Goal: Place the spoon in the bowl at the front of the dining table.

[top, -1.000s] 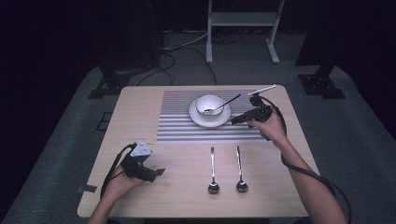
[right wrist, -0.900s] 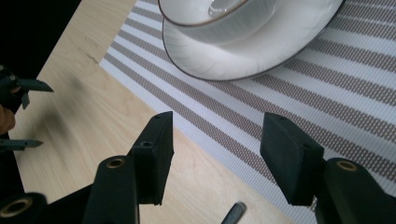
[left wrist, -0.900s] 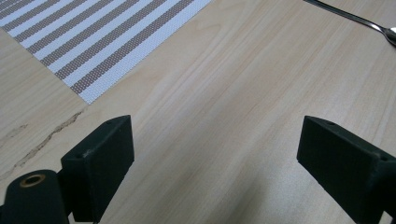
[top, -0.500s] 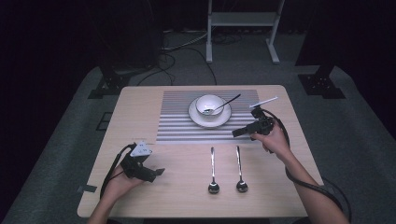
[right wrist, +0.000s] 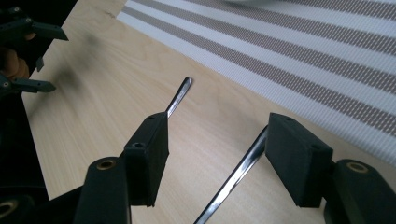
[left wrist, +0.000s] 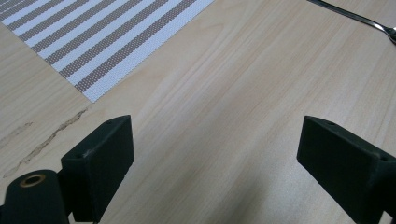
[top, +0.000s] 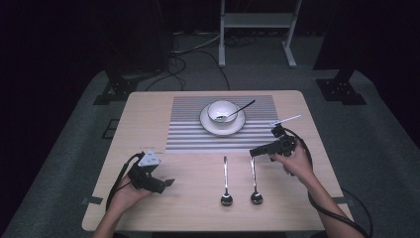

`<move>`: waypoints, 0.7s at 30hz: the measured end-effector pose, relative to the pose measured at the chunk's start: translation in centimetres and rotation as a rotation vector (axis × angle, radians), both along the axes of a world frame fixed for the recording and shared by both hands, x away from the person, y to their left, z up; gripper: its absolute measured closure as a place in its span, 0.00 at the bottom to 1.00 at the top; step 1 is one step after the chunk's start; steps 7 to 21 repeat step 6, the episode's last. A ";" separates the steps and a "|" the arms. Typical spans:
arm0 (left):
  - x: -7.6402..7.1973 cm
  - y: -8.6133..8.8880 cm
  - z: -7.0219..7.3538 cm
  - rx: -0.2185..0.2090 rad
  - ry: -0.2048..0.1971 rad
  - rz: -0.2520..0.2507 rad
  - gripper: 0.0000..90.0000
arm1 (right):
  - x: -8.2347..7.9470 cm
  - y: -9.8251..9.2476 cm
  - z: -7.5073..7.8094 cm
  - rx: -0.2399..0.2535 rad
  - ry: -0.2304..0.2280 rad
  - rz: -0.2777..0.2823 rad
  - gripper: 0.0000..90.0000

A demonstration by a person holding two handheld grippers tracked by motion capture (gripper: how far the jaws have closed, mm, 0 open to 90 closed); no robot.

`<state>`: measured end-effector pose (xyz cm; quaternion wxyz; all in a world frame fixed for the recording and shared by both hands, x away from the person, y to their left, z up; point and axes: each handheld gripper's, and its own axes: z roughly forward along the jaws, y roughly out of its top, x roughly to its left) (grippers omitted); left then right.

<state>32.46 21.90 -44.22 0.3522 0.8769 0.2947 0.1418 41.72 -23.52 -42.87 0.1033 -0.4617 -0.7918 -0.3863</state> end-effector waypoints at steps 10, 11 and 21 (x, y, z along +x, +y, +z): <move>0.0 -0.1 -0.1 0.004 0.002 -0.002 0.11 | -1.1 -0.2 -0.5 0.015 -0.008 -0.004 0.42; 0.0 -0.1 -0.1 0.004 0.002 -0.002 0.11 | -1.1 -0.2 -0.5 0.015 -0.008 -0.004 0.42; 0.0 -0.1 -0.1 0.004 0.002 -0.002 0.11 | -1.1 -0.2 -0.5 0.015 -0.008 -0.004 0.42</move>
